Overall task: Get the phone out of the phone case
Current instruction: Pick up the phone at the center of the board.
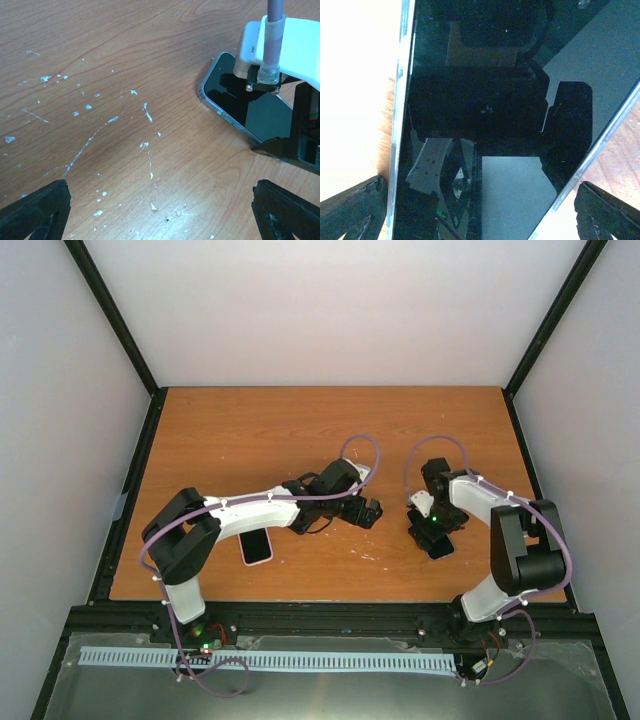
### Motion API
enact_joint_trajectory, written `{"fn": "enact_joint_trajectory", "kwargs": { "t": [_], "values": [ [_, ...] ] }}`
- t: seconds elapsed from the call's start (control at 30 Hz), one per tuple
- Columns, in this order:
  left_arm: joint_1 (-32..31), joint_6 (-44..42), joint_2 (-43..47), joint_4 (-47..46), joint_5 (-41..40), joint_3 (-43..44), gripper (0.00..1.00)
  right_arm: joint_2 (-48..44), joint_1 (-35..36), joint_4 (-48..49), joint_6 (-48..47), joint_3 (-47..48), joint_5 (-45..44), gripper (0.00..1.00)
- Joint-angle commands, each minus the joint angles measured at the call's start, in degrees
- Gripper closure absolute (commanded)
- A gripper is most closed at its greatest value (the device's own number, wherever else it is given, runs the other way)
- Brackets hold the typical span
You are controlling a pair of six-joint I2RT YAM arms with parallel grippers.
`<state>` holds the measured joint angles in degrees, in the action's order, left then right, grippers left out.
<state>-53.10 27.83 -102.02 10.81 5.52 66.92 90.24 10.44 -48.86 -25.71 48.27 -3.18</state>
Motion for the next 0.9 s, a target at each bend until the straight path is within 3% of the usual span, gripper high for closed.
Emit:
{"fn": "enact_joint_trajectory", "kwargs": {
  "t": [0.0, 0.3, 0.43, 0.87],
  "values": [
    [0.0, 0.7, -0.4, 0.1, -0.6, 0.5, 0.01, 1.6, 0.5, 1.8, 0.7, 0.4, -1.1, 0.0],
    [0.0, 0.5, 0.0, 0.3, -1.2, 0.0, 0.0, 3.2, -1.3, 3.1, 4.6, 1.9, -11.0, 0.05],
    [0.0, 0.3, 0.3, 0.2, -1.6, -0.5, 0.0, 3.3, -2.4, 2.0, 3.2, 3.2, -8.0, 0.13],
    [0.1, 0.5, 0.8, -0.2, -1.7, -1.3, 0.01, 7.1, -3.8, -0.7, 1.0, 4.3, -0.9, 0.12]
  ]
}}
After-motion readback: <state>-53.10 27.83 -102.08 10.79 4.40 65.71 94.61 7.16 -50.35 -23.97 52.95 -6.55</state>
